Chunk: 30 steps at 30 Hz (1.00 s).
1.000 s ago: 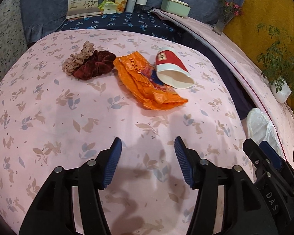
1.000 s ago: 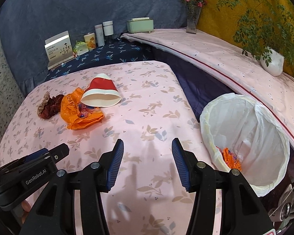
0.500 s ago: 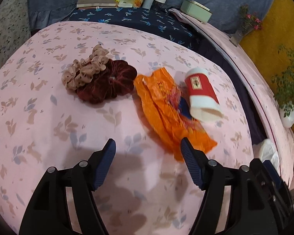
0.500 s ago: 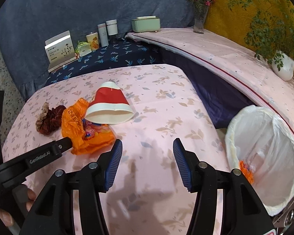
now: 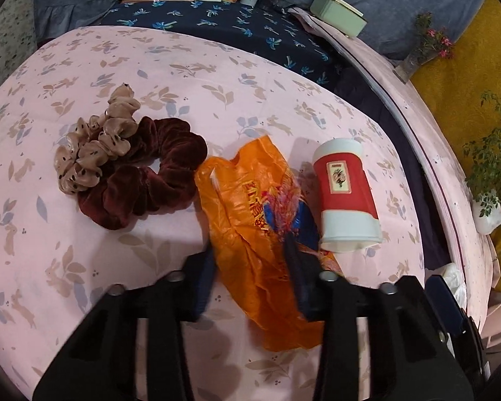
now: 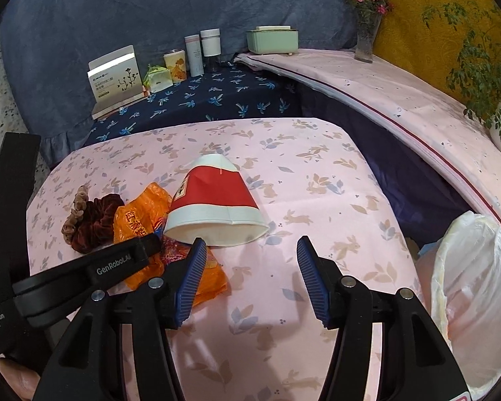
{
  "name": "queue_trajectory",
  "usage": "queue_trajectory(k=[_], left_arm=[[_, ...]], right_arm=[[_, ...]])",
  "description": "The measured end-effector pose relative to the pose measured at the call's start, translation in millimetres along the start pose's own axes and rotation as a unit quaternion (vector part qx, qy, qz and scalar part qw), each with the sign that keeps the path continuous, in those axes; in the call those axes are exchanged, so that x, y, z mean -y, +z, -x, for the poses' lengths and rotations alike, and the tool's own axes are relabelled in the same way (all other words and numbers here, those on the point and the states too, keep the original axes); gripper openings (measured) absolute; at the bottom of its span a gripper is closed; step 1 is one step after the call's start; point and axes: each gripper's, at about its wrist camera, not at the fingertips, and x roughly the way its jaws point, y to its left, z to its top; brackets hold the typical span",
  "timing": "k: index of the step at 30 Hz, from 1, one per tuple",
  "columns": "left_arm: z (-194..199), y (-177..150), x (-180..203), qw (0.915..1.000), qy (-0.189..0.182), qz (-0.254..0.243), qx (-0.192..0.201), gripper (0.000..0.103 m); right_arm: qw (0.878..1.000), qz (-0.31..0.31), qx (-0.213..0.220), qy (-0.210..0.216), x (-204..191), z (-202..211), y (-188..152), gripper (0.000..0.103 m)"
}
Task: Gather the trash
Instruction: 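Grasp the orange bag with the left gripper while the right gripper grasps the paper cup rim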
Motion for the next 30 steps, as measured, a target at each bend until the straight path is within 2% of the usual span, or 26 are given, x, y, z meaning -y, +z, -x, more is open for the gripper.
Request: queue_trajectory(k=[2, 5, 11, 16, 20, 24, 30], left_arm=[[2.3, 0.4, -3.3, 0.9998, -0.018, 0.005, 0.001, 0.015], [10.8, 0.8, -5.9, 0.9994, -0.035, 0.004, 0.005, 0.01], [37.5, -0.1, -15.9, 0.9991, -0.025, -0.014, 0.032, 0.009], [50.1, -0.2, -27.4, 0.9985, -0.008, -0.038, 0.038, 0.009], [48.1, 2.1, -39.5, 0.9986, -0.003, -0.039, 0.034, 0.009], [43.8, 3.9, -46.8, 0.9989, -0.01, -0.037, 0.028, 0.009], [36.5, 6.9, -45.1, 0.9984, -0.011, -0.048, 0.028, 0.009]], right_arm=[[1.0, -0.002, -0.002, 0.003, -1.1, -1.5, -1.3, 0.055], [1.0, -0.003, -0.006, 0.007, -4.5, -3.7, -4.0, 0.055], [0.998, -0.019, -0.024, 0.046, -12.5, -7.1, -9.6, 0.055], [0.997, -0.014, -0.038, 0.066, -29.7, -18.3, -15.6, 0.052], [0.995, -0.023, -0.047, 0.084, -38.2, -32.2, -14.2, 0.05], [0.993, -0.04, -0.056, 0.1, -41.2, -48.6, -9.4, 0.042], [0.992, -0.044, -0.06, 0.104, -45.2, -63.9, -4.7, 0.035]])
